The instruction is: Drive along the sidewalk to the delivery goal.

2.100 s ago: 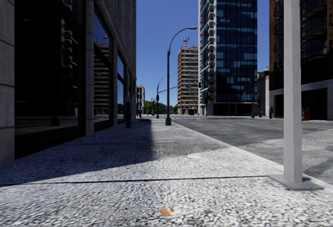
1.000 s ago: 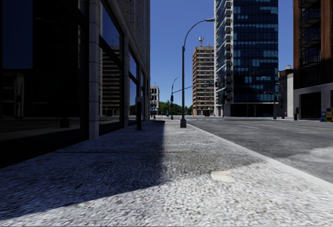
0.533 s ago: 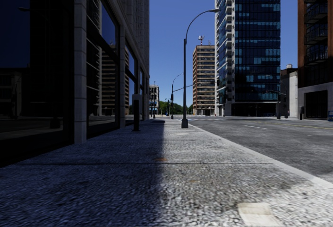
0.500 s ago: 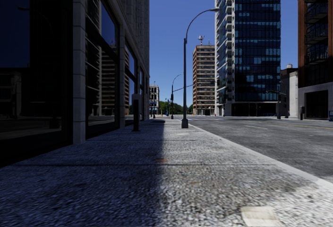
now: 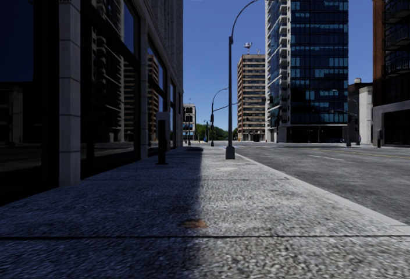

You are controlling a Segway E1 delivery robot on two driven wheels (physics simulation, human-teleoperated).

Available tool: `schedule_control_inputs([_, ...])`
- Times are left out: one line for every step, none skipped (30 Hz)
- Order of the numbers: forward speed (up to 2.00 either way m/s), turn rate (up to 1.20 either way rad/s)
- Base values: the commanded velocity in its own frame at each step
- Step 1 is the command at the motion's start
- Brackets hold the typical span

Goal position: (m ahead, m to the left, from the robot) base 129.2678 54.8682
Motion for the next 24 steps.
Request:
schedule_control_inputs([2.00, 0.00])
schedule_control_inputs([2.00, 0.00])
schedule_control_inputs([2.00, 0.00])
schedule_control_inputs([2.00, 0.00])
schedule_control_inputs([2.00, 0.00])
schedule_control_inputs([2.00, 0.00])
schedule_control_inputs([2.00, 0.00])
schedule_control_inputs([2.00, 0.00])
schedule_control_inputs([2.00, 0.00])
schedule_control_inputs([2.00, 0.00])
schedule_control_inputs([2.00, 0.00])
schedule_control_inputs([2.00, 0.00])
schedule_control_inputs([2.00, 0.00])
schedule_control_inputs([2.00, 0.00])
schedule_control_inputs([2.00, 0.00])
schedule_control_inputs([2.00, 0.00])
schedule_control_inputs([2.00, 0.00])
schedule_control_inputs([2.00, 0.00])
schedule_control_inputs([2.00, 0.00])
schedule_control_inputs([2.00, 0.00])
schedule_control_inputs([2.00, 0.00])
schedule_control_inputs([2.00, 0.00])
schedule_control_inputs([2.00, 0.00])
schedule_control_inputs([2.00, 0.00])
